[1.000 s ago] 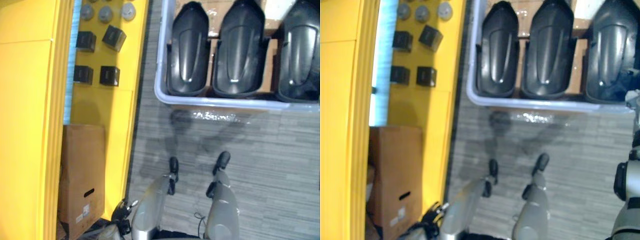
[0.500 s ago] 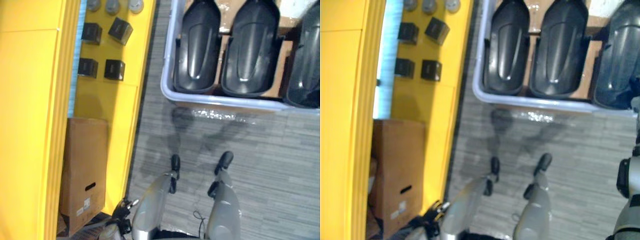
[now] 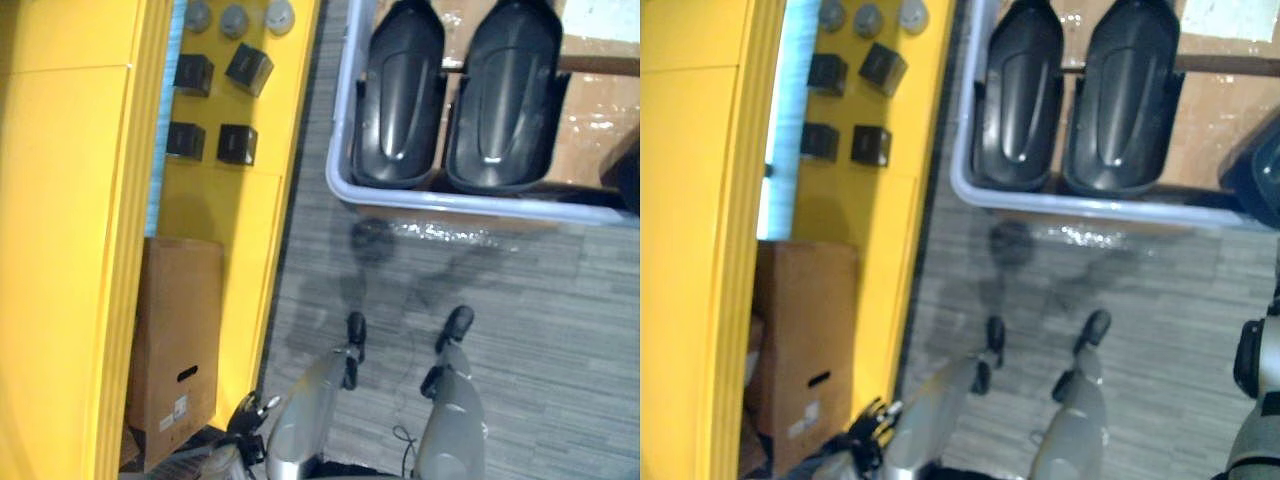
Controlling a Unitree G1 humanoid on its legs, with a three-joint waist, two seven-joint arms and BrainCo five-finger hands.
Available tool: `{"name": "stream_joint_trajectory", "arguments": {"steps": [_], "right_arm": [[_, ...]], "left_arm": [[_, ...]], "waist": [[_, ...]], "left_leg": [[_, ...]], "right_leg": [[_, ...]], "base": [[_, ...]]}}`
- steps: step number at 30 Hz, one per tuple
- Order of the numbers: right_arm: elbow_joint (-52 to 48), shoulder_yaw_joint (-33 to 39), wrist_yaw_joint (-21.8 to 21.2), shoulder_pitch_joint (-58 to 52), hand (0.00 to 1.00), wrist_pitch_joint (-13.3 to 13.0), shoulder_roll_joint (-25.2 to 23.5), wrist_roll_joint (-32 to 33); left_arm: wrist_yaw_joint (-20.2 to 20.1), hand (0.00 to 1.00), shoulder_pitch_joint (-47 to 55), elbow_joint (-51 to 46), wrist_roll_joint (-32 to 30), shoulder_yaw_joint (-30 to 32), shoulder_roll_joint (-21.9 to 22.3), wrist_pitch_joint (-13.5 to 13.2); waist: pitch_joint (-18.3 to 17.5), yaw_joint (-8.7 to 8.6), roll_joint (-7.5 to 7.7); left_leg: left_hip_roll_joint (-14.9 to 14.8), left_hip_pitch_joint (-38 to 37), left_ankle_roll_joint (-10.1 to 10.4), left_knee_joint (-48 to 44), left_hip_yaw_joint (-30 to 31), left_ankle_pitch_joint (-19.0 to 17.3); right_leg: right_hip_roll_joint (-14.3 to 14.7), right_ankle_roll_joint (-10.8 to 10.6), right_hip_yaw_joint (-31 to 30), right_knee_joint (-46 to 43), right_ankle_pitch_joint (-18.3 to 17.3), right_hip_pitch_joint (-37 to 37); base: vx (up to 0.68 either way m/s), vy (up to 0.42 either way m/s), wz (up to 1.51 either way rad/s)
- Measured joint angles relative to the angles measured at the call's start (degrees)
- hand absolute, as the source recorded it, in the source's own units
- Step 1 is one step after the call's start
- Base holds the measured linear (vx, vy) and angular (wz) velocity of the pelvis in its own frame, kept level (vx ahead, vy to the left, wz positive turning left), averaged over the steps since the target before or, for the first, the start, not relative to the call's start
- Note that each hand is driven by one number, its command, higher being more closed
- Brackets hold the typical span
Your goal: Walk over and take plastic housings, then place them on the shelf
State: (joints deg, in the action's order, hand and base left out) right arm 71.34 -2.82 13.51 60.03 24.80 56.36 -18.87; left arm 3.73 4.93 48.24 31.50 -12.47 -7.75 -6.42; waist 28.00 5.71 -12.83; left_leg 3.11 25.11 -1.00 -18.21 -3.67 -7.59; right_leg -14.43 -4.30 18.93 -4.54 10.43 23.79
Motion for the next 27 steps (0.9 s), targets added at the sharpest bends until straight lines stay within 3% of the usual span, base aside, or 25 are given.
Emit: {"name": "stream_joint_trajectory", "arguments": {"steps": [6,9,14,16,17,19,23,27], "right_arm": [[0.04,0.02,3.52,-1.39,1.0,-2.34,-0.06,0.26],[-1.33,1.07,7.74,-1.5,1.0,-4.74,-0.1,1.63],[-10.87,1.99,13.17,-7.36,1.0,-8.71,-0.71,4.62],[-12.61,2.82,14.54,-8.67,1.0,-9.45,-1.72,4.64],[-14.78,3.89,15.87,-10.76,1.0,-10.84,-3.14,4.63],[-15.95,3.88,16.73,-12.57,1.0,-11.27,-3.63,4.56],[-17.32,3.61,17.83,-12.6,1.0,-13.58,-4.48,4.23],[-20.15,2.29,19.52,-12.58,1.0,-14.23,-4.64,3.37]], "left_arm": [[0.64,0.0,0.01,-2.01,-0.11,0.11,-0.03,-1.38],[1.42,0.0,-0.01,-4.93,0.05,0.38,-0.01,-4.05],[3.92,0.0,-0.07,-12.76,2.07,1.64,-0.2,-7.36],[4.52,0.0,-0.09,-15.08,2.44,2.86,-0.34,-7.55],[5.03,0.0,-0.1,-17.63,2.53,3.29,-1.21,-7.83],[5.47,0.0,-0.1,-19.23,3.01,3.42,-1.3,-7.82],[7.24,0.0,-0.05,-20.07,4.55,3.65,-1.37,-7.33],[7.36,0.0,0.04,-20.11,4.56,3.91,-1.81,-7.44]], "waist": [[0.04,-0.19,0.06],[0.19,-0.82,0.29],[1.11,-2.67,2.21],[1.06,-3.28,3.41],[0.79,-3.55,5.1],[0.26,-3.51,6.25],[0.22,-3.29,6.45],[0.26,-3.17,6.55]], "left_leg": [[-0.19,-1.95,0.02,0.26,0.0,-0.02],[-0.38,-3.27,0.04,0.58,-0.02,-0.03],[-1.21,-6.08,0.42,1.23,-0.15,-0.25],[-1.5,-7.28,0.62,1.55,-0.24,-0.37],[-1.91,-8.24,0.96,1.57,-0.53,-0.6],[-2.14,-8.3,1.02,0.94,-0.66,-0.97],[-2.57,-7.73,0.89,-1.11,-1.4,-2.19],[-3.02,-6.58,0.86,-2.34,-1.33,-2.65]], "right_leg": [[0.2,0.0,0.01,0.42,0.02,-2.08],[0.53,0.03,0.05,1.36,0.04,-3.76],[1.55,-0.24,0.14,3.1,0.59,-6.99],[1.85,-0.24,0.1,3.3,0.6,-8.05],[2.24,-0.23,-0.12,3.33,0.6,-8.78],[2.42,-0.22,-0.21,3.35,0.59,-9.09],[2.74,0.32,-0.52,3.39,0.25,-9.42],[3.37,0.68,-0.37,4.57,0.27,-9.42]], "base": [[0.0,0.0,0.0],[0.0,0.0,0.0],[0.02,-0.023,-0.04],[0.04,-0.025,-0.09],[0.02,-0.019,-0.11],[0.0,-0.005,-0.07],[-0.04,0.006,-0.06],[-0.02,-0.003,0.0]]}}
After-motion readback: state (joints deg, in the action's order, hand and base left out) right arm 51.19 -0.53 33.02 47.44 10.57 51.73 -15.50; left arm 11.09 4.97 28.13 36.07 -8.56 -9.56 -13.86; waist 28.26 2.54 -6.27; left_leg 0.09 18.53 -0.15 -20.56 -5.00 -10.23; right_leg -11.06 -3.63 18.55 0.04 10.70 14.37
